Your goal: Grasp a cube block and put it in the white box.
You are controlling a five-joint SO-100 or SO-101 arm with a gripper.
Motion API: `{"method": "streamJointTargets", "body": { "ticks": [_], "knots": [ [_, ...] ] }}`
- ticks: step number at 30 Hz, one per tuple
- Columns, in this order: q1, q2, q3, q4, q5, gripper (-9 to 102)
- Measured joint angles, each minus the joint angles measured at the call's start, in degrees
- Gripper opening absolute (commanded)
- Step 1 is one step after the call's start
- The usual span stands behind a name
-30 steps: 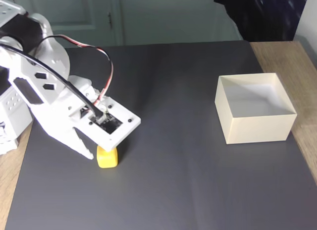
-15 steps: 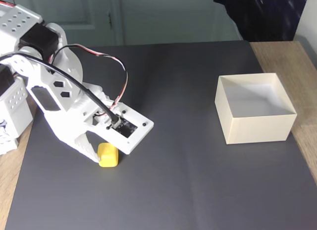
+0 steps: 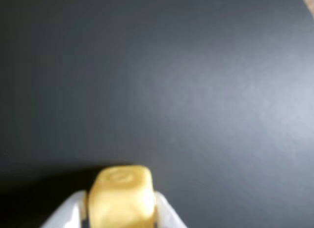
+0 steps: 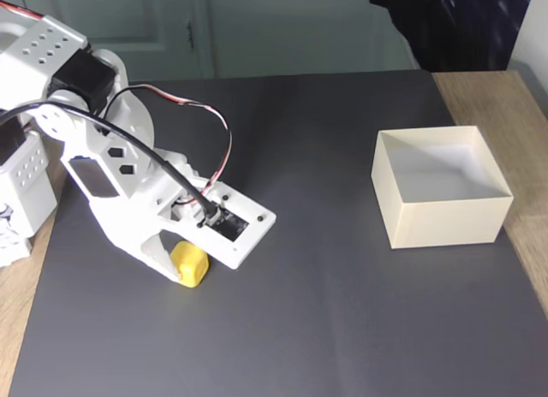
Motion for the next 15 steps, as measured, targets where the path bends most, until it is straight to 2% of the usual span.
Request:
{"method": "streamJointTargets", "body": {
  "ticks": [4, 15],
  "knots": [
    [-1.1, -0.3, 0.0, 0.0, 0.8, 0],
    [-4.0, 2.4, 0.0, 2.2, 2.1, 0]
  ]
}}
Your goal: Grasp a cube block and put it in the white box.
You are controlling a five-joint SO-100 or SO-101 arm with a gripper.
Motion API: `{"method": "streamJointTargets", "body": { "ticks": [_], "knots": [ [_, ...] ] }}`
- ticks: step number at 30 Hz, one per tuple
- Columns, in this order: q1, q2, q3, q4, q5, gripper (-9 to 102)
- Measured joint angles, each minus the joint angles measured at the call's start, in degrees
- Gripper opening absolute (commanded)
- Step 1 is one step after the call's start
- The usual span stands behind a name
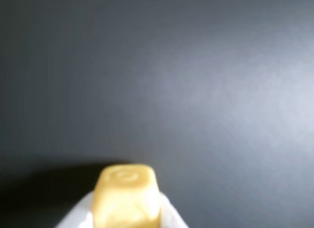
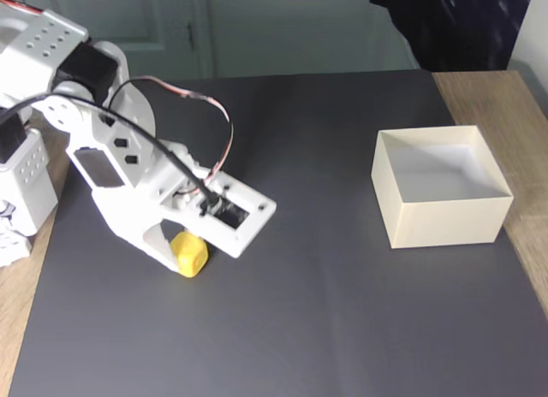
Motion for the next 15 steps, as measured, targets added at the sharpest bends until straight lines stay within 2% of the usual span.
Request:
{"method": "streamJointTargets", "body": {
  "ticks": [7, 15],
  "knots": [
    [-7.6, 2.7, -4.8, 0.0, -2.1, 0],
    [-15.4, -0.9, -24.3, 0.4, -3.3, 0]
  ]
}}
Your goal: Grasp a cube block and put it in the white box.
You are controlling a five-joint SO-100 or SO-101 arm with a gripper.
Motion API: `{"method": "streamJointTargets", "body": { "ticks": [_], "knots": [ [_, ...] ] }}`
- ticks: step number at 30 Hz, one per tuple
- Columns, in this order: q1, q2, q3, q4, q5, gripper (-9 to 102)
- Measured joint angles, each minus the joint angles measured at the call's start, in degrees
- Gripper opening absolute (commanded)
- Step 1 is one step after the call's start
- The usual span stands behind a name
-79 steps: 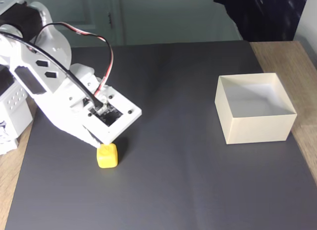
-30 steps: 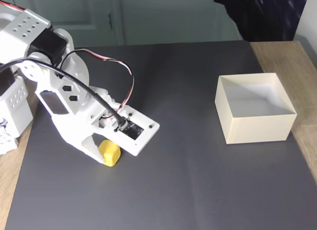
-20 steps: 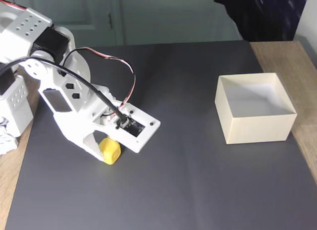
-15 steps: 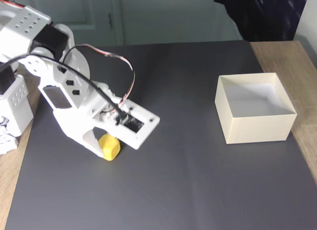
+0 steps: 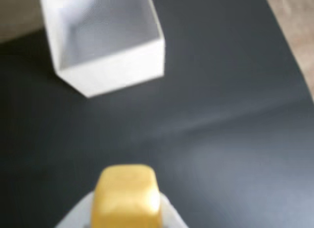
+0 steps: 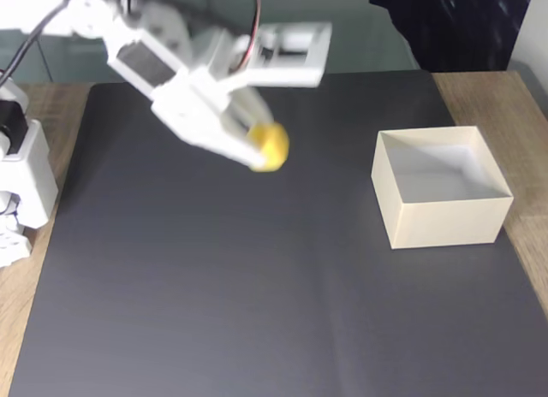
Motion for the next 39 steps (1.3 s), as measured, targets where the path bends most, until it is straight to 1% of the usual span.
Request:
{"method": "streamJointTargets", "body": {
  "ticks": [8, 18, 23, 31, 39],
  "knots": [
    [-2.7, -13.1, -23.2, -1.1, -0.5, 0],
    [-3.0, -30.5, -39.6, -8.7, -0.5, 0],
    [-2.9, -40.3, -47.1, -10.3, -0.9, 0],
    [-1.3, -48.6, -51.4, -13.1, -1.4, 0],
    [0.4, -53.8, -54.4, -14.1, -1.4, 0]
  ]
}}
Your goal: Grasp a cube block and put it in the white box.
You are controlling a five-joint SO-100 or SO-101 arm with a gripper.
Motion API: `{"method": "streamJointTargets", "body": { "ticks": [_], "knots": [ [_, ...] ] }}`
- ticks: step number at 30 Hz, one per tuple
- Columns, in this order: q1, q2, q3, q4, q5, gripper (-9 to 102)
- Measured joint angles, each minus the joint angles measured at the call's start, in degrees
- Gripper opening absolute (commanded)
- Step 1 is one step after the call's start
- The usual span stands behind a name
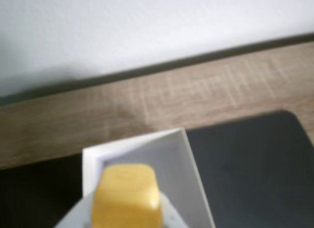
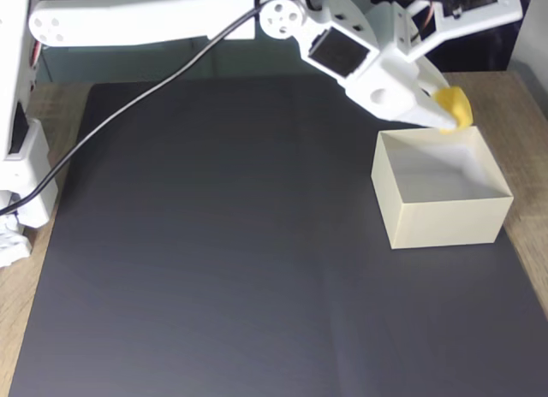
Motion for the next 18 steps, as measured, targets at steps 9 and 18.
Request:
{"method": "streamJointTargets", "body": {
  "ticks": [9, 18],
  "knots": [
    [0.3, -3.5, -3.7, -0.2, 0.4, 28],
    [0.6, -4.3, -4.1, -0.2, 0.4, 34]
  ]
}}
